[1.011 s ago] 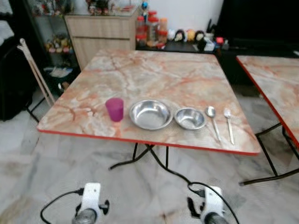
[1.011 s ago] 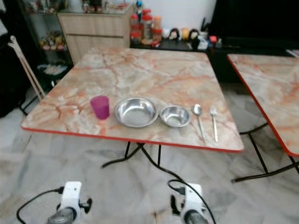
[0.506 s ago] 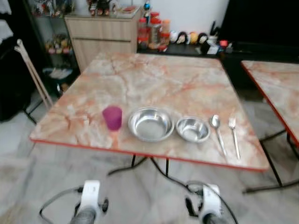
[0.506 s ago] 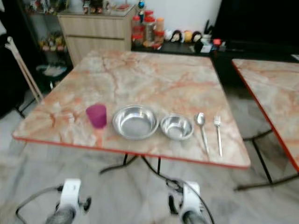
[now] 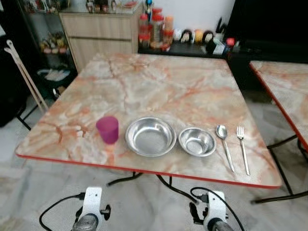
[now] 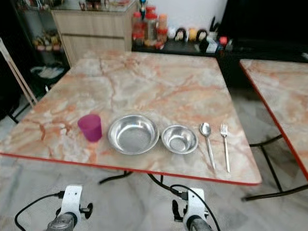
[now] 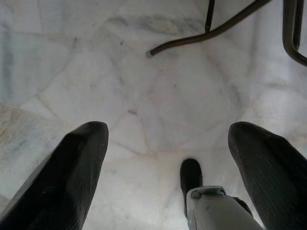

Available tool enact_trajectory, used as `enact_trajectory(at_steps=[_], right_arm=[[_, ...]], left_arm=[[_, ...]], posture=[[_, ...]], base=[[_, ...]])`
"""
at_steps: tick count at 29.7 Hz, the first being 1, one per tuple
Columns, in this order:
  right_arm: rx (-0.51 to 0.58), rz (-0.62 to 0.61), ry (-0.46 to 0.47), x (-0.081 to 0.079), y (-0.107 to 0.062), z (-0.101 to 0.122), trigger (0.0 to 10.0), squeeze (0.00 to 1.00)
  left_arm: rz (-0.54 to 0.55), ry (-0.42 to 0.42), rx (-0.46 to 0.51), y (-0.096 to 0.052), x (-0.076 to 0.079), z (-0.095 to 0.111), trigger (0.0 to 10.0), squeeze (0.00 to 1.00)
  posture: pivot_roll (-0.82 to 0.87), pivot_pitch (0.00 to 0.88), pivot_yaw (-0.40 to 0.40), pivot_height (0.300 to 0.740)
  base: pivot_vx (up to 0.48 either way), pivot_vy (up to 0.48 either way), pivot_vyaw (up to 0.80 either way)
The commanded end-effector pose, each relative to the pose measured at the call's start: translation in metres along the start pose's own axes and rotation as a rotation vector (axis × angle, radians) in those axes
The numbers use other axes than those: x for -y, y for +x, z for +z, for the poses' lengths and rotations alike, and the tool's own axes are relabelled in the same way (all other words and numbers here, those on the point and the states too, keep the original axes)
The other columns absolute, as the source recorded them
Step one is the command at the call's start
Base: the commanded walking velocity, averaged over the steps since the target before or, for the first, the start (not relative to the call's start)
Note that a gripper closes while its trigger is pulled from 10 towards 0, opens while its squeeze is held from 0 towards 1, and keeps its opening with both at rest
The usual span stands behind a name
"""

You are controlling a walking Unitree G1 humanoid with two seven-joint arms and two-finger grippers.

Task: Setting the table

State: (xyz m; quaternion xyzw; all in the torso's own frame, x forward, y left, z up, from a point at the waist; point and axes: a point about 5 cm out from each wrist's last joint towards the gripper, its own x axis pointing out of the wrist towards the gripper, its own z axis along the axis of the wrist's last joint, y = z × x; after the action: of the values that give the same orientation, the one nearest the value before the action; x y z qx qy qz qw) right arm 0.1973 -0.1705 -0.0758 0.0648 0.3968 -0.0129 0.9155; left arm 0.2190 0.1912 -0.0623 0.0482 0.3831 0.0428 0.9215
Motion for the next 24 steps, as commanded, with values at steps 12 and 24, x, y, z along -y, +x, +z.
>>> enact_trajectory(at_steps=[12,24], right_arm=[[-0.015,-0.001,-0.019,0.004,-0.002,-0.005,10.0,0.0],[-0.016,0.009,-0.031,0.002,-0.001,-0.003,10.0,0.0]], left_arm=[[0.136,-0.015,0.169,-0.007,-0.046,0.007,10.0,0.0],[0.299,0.116,0.482,-0.015,-0.07,0.062,10.0,0.0]], posture=[[0.05,0.0,-0.025,0.74],[0.05,0.0,-0.014,0.74]], base=[[0.0,0.0,0.0],[0.0,0.0,0.0]])
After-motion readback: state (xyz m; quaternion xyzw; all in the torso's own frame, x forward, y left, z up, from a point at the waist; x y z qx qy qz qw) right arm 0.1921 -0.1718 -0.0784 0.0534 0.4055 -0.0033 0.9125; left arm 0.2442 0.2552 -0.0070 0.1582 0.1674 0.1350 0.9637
